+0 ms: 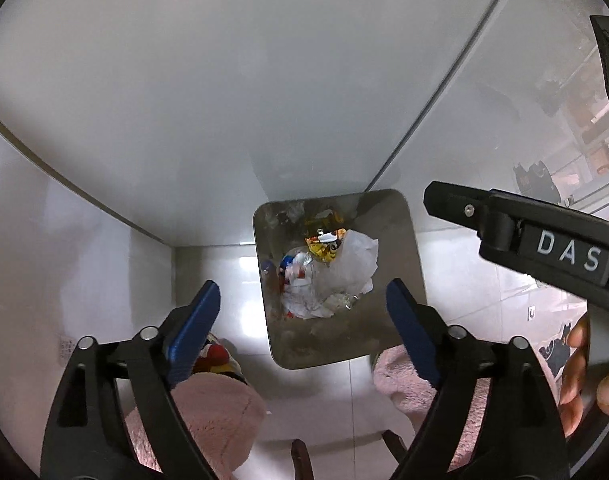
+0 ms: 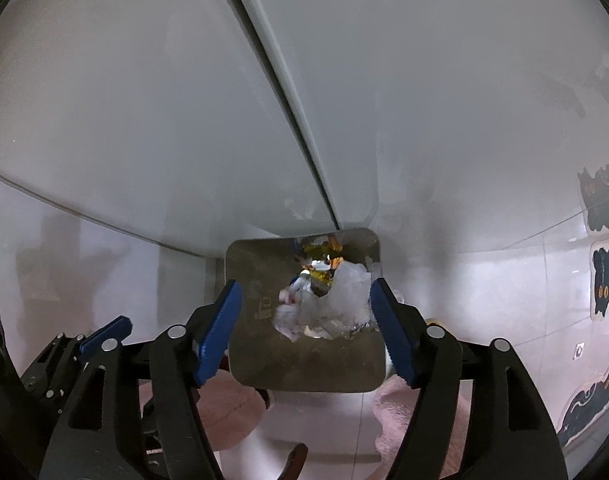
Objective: Collect trash
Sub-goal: 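Raise both tools back toward the counter trash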
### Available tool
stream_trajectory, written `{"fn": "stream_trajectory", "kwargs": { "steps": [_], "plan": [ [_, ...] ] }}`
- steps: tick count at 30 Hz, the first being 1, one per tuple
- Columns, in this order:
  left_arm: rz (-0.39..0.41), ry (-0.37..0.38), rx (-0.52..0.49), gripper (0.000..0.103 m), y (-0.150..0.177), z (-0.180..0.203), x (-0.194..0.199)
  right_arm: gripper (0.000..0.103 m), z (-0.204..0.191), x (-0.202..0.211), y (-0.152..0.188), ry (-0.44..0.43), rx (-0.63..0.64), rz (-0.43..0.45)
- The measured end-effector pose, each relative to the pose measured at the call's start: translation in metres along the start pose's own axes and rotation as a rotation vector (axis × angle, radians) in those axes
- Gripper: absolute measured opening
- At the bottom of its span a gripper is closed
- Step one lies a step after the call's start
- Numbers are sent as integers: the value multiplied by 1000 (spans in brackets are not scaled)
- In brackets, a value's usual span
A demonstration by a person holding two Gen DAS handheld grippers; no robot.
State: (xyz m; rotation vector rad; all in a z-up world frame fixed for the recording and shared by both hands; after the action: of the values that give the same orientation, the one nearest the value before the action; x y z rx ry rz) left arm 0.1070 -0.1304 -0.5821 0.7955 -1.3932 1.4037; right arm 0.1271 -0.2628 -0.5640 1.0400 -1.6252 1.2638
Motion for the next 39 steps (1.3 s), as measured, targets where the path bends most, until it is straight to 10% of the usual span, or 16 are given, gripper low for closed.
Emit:
{"fn": "stream_trajectory", "kwargs": {
  "steps": [23, 39],
  "plan": [
    [329, -58, -16, 95, -11, 0, 217, 99, -26, 207, -2, -15, 101, 348],
    [528, -111, -40, 95, -108, -10, 330, 99, -55, 319, -100, -38, 111, 537]
  ]
}}
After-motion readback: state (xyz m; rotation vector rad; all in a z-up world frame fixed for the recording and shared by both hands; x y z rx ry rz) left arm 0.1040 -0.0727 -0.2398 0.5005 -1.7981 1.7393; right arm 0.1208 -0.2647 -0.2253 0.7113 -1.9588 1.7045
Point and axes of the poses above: each gripper's, at about its wrist camera, not at the fingertips, and x roughly against the way its jaws point, z to its right, y to its underside, the point moved 2 cm from there along -x, roughly the way its jaws point, and after that the axes turned 3 degrees about y, right-handed, at the moved point
